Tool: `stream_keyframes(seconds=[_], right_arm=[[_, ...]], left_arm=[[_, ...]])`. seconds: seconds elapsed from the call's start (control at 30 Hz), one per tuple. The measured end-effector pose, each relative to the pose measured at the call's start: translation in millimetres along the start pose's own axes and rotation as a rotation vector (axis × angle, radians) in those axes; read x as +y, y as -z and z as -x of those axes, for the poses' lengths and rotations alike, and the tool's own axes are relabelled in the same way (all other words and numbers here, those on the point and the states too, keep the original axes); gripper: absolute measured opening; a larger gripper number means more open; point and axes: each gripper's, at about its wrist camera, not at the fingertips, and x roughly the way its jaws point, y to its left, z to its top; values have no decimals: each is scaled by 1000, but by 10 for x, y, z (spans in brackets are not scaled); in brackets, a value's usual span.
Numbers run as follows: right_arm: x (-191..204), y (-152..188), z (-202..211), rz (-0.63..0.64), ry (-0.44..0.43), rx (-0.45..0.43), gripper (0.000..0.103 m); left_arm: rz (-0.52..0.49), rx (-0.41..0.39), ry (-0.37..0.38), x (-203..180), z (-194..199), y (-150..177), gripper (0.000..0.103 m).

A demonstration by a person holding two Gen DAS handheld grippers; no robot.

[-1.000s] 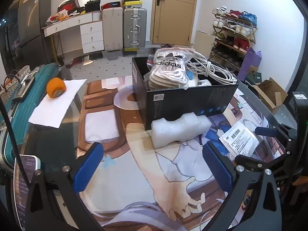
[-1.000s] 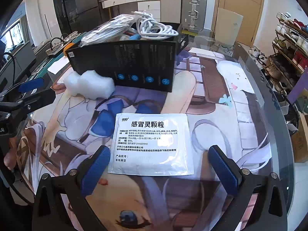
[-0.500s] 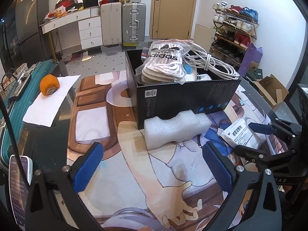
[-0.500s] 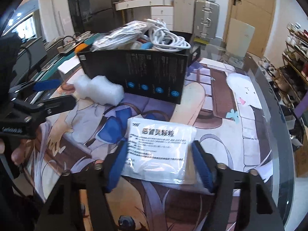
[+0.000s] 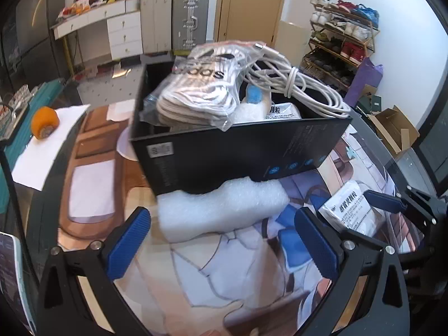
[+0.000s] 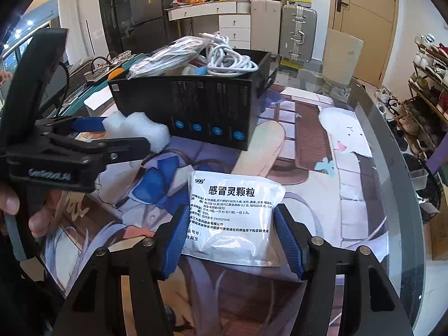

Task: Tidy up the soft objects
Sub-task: 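Grasp the white granule packet with the right gripper while the left grasps the white foam piece, then carry the foam piece in the left gripper and packet in the right over the box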

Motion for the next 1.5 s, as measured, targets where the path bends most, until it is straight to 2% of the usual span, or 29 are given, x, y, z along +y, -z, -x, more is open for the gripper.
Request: stream_keyframes(seconds=[0.23,0.33,0.4,0.43,0.6,0.87,1.1,1.5], right_arm=[[-36,6,4,0,2,-4,61],[-48,15,10,-3,2,-10,61],[-45,15,14,0,4,-15,61],[-36,15,13,2,5,-16,61],[-20,29,19,4,1,-29,61],[29,-4,72,6,12,-42,60],[99,-68,255,16,19,-96,60],[102,-289,626,37,31,-199,60]], left_arm=[[45,40,-9,-76,-193,-96,103],[58,41,-50,-97,-237,-107,103],[67,49,-51,-87,-244,-101,99],[70,44,-45,-73,-223,-91,91],[69,32,-30,25,-136,-33,89],[54,-34,-11,95,111,36,89],[63,-135,27,235,493,23,89],[28,-188,33,264,619,-201,89]])
